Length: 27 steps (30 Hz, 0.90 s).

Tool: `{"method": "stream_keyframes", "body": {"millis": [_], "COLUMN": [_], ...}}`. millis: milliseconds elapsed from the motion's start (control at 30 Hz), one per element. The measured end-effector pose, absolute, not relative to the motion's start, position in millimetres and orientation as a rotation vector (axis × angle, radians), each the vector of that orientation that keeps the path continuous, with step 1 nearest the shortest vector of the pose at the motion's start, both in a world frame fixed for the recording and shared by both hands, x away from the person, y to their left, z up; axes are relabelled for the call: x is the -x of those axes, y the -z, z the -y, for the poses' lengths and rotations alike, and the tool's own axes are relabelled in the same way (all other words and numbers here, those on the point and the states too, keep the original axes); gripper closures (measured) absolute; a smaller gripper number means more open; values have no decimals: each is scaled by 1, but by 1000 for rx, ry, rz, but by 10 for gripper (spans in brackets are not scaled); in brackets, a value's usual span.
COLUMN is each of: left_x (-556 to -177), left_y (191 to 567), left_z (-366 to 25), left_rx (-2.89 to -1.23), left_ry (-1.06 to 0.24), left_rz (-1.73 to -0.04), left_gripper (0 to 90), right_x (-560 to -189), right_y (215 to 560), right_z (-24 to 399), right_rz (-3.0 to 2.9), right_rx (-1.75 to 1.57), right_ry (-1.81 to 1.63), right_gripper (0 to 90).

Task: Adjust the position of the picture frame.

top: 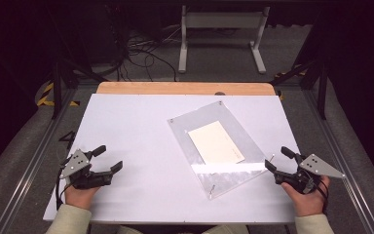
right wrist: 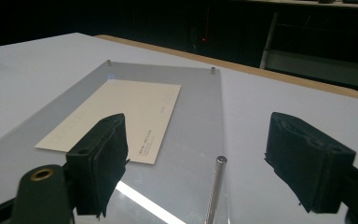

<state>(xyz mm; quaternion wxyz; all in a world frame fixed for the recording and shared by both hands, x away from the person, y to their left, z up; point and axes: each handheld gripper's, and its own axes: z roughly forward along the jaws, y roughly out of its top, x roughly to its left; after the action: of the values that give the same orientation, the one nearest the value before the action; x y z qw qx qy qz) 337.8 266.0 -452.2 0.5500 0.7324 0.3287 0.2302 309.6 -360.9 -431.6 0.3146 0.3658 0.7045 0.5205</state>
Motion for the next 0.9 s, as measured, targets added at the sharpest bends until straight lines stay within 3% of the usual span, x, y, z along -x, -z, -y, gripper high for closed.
{"method": "stream_keyframes", "body": {"millis": [900], "left_x": [-337], "left_y": [451], "left_z": [-263], "left_rx": [-1762], "left_ry": [-513], "left_rz": [-779], "left_gripper": [150], "right_x": [-322], "right_y": [436], "right_z": [370], "right_rz": [-1893], "right_rx": [-1036], "right_ry": [-1314], "right_gripper": [318]}}
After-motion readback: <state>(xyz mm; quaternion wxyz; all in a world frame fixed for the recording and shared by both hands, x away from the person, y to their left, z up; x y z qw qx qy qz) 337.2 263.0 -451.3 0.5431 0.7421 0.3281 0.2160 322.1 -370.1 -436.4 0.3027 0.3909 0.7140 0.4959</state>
